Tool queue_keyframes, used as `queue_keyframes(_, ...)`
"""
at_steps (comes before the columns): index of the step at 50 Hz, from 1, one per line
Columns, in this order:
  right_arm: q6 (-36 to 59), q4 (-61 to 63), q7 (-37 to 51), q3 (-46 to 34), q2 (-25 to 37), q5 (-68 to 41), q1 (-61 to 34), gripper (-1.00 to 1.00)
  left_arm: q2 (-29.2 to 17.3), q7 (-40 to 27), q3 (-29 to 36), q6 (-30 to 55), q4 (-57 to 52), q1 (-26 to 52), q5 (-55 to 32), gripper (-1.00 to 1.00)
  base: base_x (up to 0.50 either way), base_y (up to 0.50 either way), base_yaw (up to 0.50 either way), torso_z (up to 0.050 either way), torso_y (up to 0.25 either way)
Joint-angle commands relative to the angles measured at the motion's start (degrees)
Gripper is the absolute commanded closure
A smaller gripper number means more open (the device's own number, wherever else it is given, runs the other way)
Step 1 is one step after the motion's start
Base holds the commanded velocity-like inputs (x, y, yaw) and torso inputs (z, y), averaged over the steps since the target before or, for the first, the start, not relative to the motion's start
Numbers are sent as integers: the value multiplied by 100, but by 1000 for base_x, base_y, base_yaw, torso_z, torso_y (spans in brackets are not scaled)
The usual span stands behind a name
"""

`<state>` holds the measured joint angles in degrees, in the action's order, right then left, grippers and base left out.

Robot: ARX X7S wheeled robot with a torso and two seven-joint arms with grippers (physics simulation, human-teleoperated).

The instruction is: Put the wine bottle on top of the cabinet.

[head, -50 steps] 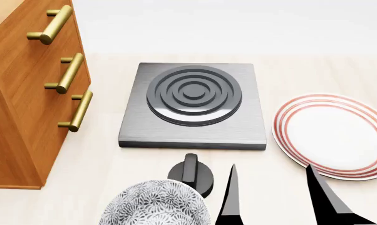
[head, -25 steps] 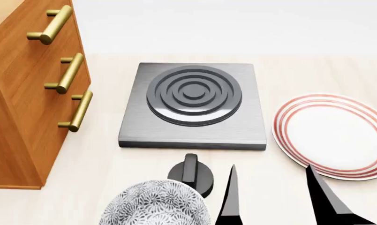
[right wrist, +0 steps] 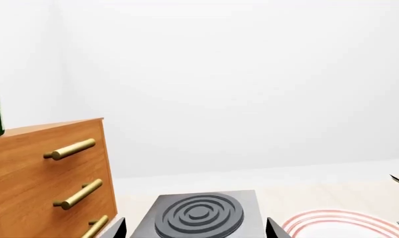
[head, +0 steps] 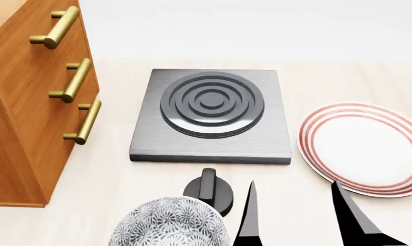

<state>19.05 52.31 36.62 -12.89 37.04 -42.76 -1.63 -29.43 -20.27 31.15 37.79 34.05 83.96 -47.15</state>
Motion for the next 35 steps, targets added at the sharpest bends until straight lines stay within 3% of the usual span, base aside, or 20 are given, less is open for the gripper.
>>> queue_keyframes(1,-32,11,-15,168,-103,75,-12,-100,91,-60,-204,-226,94,-463,-368,100,0,0,0,0,0)
queue_keyframes(24,-72,-32,-21,95,-101,114,-32,-100,94,-84,-272,-309,121,-529,-395,100,0,0,1,0,0)
queue_keyframes(25,-77,-34,-24,92,-100,117,-29,-100,92,-109,-277,-283,103,-528,-407,-100,0,0,0,0,0)
queue_keyframes(35,-68,-19,-14,48,-97,120,-55,-100,104,-100,-263,-202,98,-444,-422,-100,0,0,0,0,0)
